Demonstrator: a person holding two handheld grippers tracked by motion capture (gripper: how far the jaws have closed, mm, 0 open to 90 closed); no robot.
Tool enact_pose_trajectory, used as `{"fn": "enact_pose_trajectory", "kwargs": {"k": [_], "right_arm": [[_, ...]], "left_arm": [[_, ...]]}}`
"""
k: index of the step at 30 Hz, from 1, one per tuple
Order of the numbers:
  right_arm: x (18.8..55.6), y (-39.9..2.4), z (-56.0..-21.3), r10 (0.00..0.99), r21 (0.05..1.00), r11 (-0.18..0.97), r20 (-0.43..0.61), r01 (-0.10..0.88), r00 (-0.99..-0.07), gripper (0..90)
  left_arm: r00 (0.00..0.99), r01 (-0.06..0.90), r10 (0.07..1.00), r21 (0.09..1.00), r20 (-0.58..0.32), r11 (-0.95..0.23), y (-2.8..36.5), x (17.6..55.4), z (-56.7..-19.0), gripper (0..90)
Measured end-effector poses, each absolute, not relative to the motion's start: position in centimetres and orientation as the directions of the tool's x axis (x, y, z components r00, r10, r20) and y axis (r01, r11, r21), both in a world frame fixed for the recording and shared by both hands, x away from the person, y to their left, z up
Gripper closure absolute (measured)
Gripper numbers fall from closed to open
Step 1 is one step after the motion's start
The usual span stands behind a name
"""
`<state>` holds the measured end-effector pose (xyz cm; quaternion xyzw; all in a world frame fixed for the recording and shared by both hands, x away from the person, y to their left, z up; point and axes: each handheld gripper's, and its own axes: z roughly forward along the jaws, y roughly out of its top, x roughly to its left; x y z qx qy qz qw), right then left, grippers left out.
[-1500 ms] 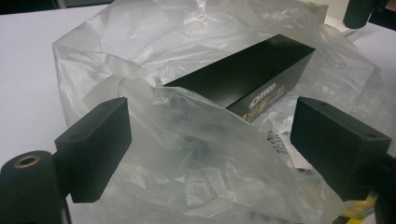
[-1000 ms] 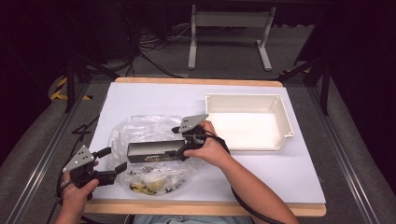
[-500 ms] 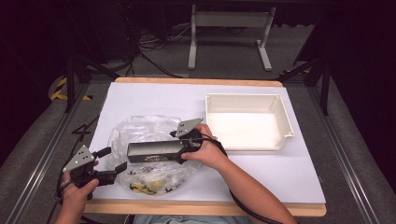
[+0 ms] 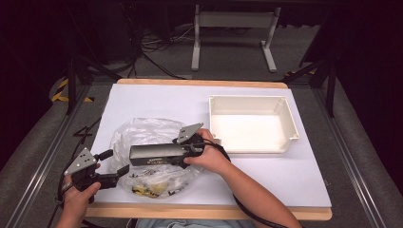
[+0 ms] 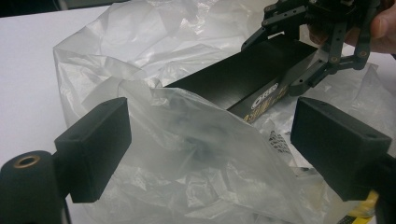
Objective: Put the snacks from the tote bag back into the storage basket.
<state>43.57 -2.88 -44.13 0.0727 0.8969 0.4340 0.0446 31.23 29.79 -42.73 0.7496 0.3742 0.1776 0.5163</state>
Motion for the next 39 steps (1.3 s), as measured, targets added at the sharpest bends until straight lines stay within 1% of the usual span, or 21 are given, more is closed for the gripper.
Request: {"fn": "enact_pose_trajectory", "kwargs": {"k": [7,12,14,20,22,23,29,39], "right_arm": [[43.71,-2.8,-44.55,0.152,0.773,0.628,-0.009,0.089,-0.988,19.6],[43.81,-2.84,-44.56,0.145,0.771,0.632,-0.018,0.079,-0.989,23.4],[43.85,-2.87,-44.57,0.144,0.773,0.63,-0.017,0.078,-0.99,26.8],[43.93,-3.02,-44.4,0.122,0.775,0.629,-0.023,0.06,-0.992,32.2],[43.92,-2.98,-44.3,0.104,0.772,0.634,-0.02,0.051,-0.994,37.8],[43.93,-2.97,-44.27,0.097,0.771,0.635,-0.02,0.046,-0.995,39.2],[44.1,-3.02,-44.08,0.076,0.763,0.645,-0.018,0.036,-0.997,41.2],[44.16,-3.05,-43.8,0.053,0.756,0.654,-0.026,0.015,-0.998,42.2]], "left_arm": [[0.658,0.379,0.743,0.907,-0.123,-0.186,29.73,31.23,-42.76,13.3],[0.658,0.38,0.742,0.906,-0.124,-0.185,29.73,31.24,-42.78,13.3],[0.659,0.379,0.742,0.907,-0.123,-0.185,29.74,31.25,-42.78,13.3],[0.658,0.381,0.743,0.906,-0.125,-0.186,29.72,31.26,-42.81,13.3],[0.658,0.381,0.742,0.906,-0.125,-0.184,29.74,31.24,-42.79,13.3],[0.658,0.38,0.742,0.906,-0.124,-0.185,29.76,31.24,-42.78,13.3],[0.656,0.38,0.745,0.906,-0.122,-0.186,29.81,31.19,-42.75,13.3],[0.655,0.38,0.746,0.906,-0.122,-0.185,29.84,31.18,-42.74,13.3]]}}
